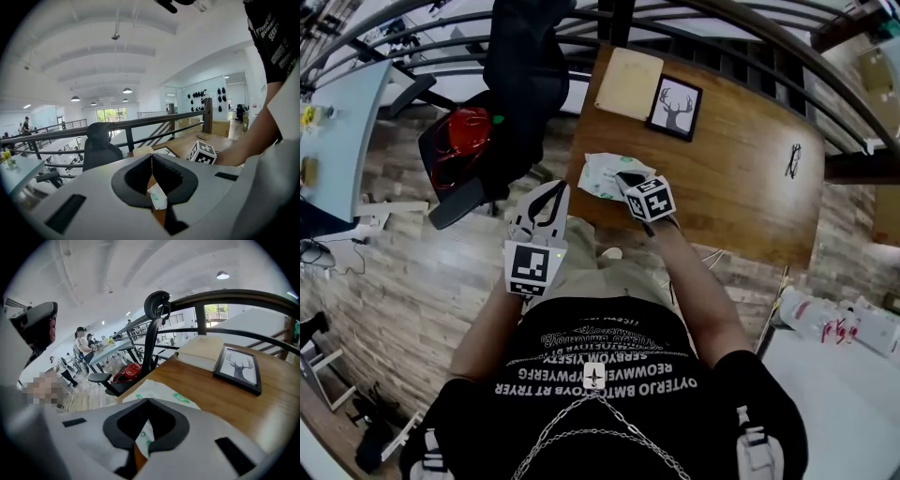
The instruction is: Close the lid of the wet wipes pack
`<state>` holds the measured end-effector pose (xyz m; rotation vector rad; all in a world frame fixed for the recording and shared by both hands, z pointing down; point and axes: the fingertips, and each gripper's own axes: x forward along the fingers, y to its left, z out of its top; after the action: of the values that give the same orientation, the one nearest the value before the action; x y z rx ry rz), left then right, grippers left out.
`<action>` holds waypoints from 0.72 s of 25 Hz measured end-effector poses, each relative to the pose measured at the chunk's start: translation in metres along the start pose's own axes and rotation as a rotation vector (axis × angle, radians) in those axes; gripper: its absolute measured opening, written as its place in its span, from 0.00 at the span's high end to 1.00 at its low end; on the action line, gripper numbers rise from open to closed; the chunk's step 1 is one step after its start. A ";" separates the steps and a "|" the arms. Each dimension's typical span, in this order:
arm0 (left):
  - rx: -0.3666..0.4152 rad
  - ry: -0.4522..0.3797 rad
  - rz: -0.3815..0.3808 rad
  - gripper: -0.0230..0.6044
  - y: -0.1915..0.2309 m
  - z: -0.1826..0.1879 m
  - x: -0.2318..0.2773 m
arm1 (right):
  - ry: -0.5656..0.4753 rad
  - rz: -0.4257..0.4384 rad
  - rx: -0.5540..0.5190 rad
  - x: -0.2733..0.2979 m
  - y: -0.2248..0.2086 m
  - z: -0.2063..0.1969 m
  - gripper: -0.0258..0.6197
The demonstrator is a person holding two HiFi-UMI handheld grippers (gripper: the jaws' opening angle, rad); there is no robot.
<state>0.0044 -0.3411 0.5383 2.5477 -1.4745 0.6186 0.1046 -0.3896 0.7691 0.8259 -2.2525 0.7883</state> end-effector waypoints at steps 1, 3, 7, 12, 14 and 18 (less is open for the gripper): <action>-0.004 0.006 0.004 0.92 0.000 -0.003 -0.001 | 0.013 -0.001 -0.002 0.002 0.001 -0.004 0.94; -0.010 0.017 0.009 0.92 0.000 -0.008 -0.003 | 0.038 -0.002 -0.014 0.008 0.004 -0.013 0.94; -0.014 0.020 0.015 0.92 0.000 -0.011 -0.003 | 0.066 -0.029 -0.047 0.017 0.004 -0.026 0.94; -0.014 0.031 0.007 0.92 -0.003 -0.013 0.000 | 0.055 -0.050 -0.068 0.021 0.003 -0.028 0.94; -0.010 0.037 -0.001 0.92 -0.006 -0.014 0.003 | 0.058 -0.049 -0.081 0.023 0.004 -0.029 0.94; 0.025 0.025 -0.029 0.92 -0.012 -0.004 0.011 | 0.044 -0.049 -0.081 0.017 0.004 -0.024 0.94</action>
<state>0.0182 -0.3429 0.5472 2.5649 -1.4280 0.6664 0.0992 -0.3758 0.7950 0.8151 -2.2016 0.6811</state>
